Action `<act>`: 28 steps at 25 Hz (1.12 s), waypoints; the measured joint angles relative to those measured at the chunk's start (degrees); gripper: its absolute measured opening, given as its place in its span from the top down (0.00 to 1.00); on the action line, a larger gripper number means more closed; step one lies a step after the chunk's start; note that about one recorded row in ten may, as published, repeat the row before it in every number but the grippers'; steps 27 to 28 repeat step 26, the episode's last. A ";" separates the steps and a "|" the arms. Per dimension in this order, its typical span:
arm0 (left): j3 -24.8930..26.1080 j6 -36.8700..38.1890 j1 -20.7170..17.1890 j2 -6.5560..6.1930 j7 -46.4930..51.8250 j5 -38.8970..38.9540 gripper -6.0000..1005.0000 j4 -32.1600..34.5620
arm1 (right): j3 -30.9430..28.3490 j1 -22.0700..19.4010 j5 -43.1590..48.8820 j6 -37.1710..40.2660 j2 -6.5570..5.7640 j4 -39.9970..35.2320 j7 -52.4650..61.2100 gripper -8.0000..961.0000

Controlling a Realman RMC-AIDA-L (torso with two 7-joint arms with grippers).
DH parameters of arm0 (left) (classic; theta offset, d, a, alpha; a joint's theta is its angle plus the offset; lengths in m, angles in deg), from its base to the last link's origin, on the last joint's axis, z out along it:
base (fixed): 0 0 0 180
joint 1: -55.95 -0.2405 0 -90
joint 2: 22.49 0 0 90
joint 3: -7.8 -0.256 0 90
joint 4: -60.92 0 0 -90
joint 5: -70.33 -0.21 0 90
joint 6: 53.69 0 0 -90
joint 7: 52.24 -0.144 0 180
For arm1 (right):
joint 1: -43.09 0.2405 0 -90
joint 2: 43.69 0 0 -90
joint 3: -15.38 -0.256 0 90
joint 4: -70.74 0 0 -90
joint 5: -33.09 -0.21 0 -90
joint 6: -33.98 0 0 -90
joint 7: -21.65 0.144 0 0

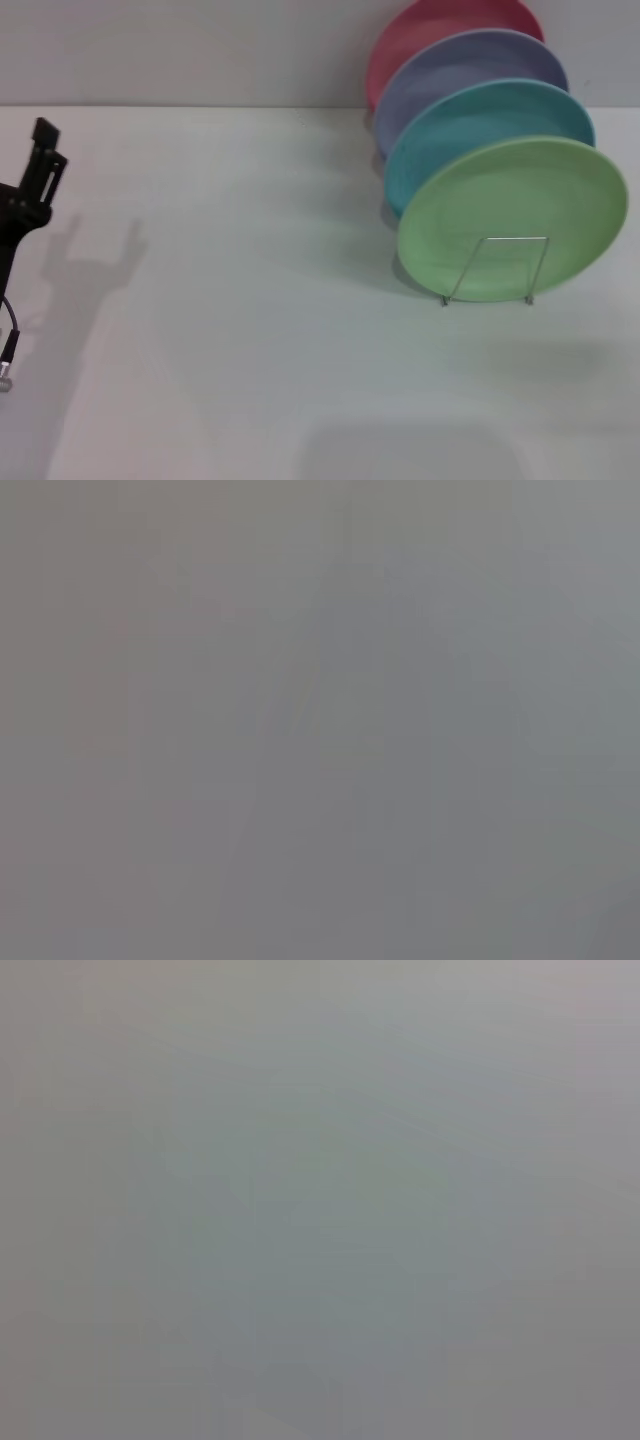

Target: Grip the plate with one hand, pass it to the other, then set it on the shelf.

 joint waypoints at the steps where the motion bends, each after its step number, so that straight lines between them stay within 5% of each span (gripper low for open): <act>1: 0.00 0.00 0.00 0.00 0.00 0.00 0.18 0.00 | -1.33 1.28 -1.51 -0.62 -0.05 -1.91 3.33 0.58; 5: -0.01 1.81 -0.95 0.19 -4.69 -2.59 0.18 0.61 | -5.00 5.78 -6.68 -3.74 -0.02 -7.64 13.95 0.56; 10: -0.01 1.06 -0.56 0.28 -4.85 -2.57 0.18 0.36 | -7.55 9.71 -12.89 -9.02 0.06 -7.82 13.40 0.39; 13: 0.10 0.57 -0.38 0.32 -4.86 -2.41 0.18 0.17 | -7.66 10.79 -13.03 -10.85 -0.09 -7.96 13.37 0.39; 19: 0.74 0.42 -0.08 0.28 -4.86 -2.23 0.18 0.32 | -5.18 11.27 -11.98 -12.35 -1.29 -7.91 13.18 0.39; 28: 0.86 -0.10 2.30 0.35 -5.02 -2.15 0.18 0.06 | -4.50 9.43 -12.13 -12.06 -0.06 -8.30 12.07 0.39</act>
